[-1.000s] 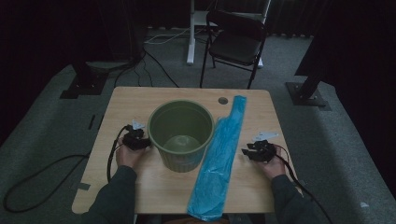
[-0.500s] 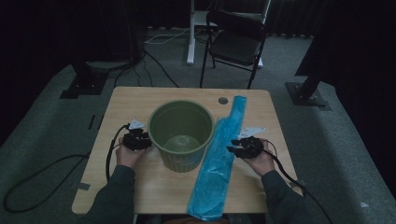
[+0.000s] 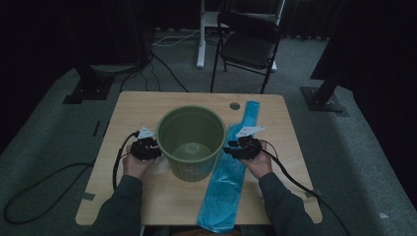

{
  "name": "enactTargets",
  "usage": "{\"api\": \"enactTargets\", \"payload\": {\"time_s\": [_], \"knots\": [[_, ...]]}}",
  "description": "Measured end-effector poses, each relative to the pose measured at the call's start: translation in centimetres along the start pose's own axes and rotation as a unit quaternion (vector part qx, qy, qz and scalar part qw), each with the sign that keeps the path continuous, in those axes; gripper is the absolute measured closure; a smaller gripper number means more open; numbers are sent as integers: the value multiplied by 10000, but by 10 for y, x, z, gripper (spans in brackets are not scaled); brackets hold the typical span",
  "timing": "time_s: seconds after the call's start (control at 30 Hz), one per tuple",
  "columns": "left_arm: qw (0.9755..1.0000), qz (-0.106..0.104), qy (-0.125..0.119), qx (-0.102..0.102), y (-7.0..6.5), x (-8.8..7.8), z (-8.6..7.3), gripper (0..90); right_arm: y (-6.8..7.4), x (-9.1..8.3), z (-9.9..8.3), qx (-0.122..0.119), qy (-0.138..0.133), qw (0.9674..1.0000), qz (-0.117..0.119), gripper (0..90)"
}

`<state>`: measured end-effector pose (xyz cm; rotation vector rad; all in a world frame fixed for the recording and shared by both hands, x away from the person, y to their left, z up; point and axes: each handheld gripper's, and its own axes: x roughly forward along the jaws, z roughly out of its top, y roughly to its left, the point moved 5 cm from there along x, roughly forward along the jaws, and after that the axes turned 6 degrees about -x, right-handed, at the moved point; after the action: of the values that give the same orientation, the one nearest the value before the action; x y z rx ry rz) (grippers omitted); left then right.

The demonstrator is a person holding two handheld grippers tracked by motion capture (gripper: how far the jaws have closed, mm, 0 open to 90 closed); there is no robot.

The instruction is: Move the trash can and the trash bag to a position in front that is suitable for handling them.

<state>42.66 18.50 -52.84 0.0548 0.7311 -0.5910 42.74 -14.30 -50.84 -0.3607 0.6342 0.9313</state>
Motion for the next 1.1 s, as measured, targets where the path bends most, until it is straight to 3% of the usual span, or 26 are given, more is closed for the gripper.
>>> {"api": "enactTargets", "payload": {"time_s": [0.17,0.23,0.47,0.77,1.1], "knots": [[9999,-110,-3,-33,-2,-5,0,595,9,5,7,-210,44,9997,151,592],[10000,-94,10,4,-2,-7,-1,605,11,6,8,-285,78,9995,74,595],[9998,-18,59,200,-6,-12,-4,655,15,6,9,-395,93,9990,166,626],[9990,-66,164,415,-17,-21,-11,674,22,0,4,-454,130,9986,257,631],[9984,-130,232,505,-25,-28,-17,681,33,-4,-3,-611,251,9973,322,637]]}}
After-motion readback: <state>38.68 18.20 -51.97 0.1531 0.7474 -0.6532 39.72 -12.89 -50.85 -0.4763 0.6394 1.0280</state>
